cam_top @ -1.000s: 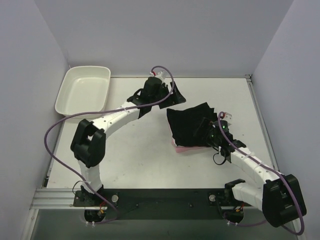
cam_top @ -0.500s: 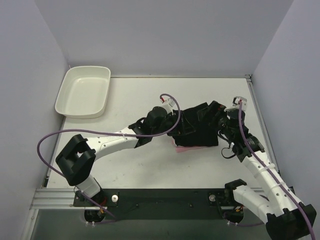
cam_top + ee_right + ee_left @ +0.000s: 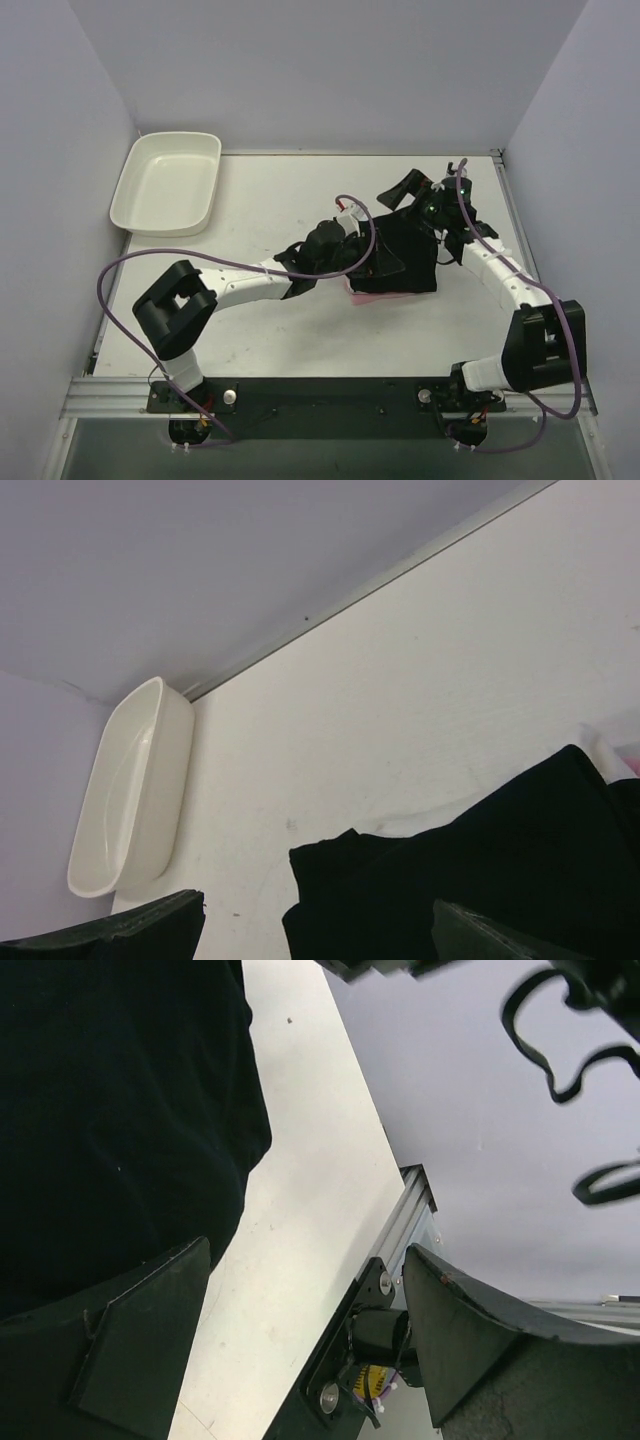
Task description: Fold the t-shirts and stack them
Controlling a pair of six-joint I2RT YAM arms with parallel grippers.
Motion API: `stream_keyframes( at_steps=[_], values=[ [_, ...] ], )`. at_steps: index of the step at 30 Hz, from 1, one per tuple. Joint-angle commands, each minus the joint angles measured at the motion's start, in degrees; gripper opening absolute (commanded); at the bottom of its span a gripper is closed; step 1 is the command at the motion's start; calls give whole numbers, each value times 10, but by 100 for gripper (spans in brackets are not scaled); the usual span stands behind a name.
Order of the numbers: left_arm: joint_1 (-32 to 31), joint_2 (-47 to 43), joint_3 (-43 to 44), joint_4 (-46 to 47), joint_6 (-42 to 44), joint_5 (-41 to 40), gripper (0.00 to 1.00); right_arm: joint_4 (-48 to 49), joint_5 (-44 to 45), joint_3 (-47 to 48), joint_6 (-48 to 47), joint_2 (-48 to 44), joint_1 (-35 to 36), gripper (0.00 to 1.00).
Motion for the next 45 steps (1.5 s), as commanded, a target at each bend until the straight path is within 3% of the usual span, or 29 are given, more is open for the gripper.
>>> stream_keyframes(
  at_steps=[1, 8, 15, 21, 27, 32, 40, 45],
  values=[
    [0, 10, 11, 50, -3, 25, 87, 91, -67, 14, 32, 50, -17, 100],
    [1, 15, -22, 69, 2, 34, 87, 186, -86, -38, 55, 149, -51, 100],
    [1, 35, -63, 96, 21, 27, 87, 380, -144, -81, 138, 309, -97, 100],
    [8, 75, -136, 197, 7, 40, 86, 371, -152, -74, 134, 336, -101, 100],
    [7, 117, -195, 276, -21, 45, 85, 348, -151, -75, 121, 311, -102, 100],
    [8, 95, -197, 274, -20, 49, 84, 310, -134, -84, 95, 240, -98, 100],
    [-13, -68, -151, 124, 29, 40, 84, 173, -71, -64, 11, 39, -69, 100],
    [-31, -149, -77, 1, 59, 19, 84, 111, -51, -63, -10, -53, -34, 100]
  ],
)
